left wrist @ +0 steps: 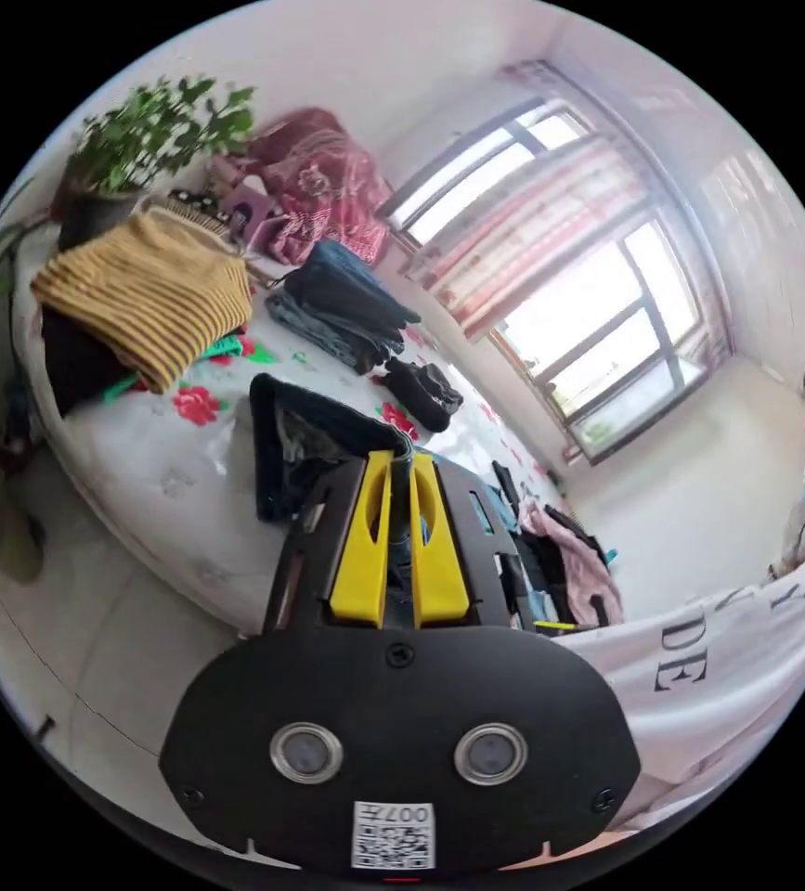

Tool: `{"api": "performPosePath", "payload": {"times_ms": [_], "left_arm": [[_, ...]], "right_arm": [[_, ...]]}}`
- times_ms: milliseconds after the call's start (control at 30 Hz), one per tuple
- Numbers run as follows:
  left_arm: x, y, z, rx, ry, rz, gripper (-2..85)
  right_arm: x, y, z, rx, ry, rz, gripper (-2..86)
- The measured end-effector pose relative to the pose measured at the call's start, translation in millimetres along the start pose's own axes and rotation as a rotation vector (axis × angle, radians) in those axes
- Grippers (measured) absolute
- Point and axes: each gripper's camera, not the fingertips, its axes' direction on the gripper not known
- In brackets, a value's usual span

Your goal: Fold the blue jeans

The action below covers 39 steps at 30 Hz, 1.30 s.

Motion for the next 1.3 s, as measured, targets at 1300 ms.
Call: {"api": "performPosePath", "payload": {"times_ms": [1300], "left_arm": [[73,-166,408,-0.738,-0.439,0.553,11.2]], "right_arm": [[-56,-326,-73,0.084,0.256,-0.339,9.6]]}}
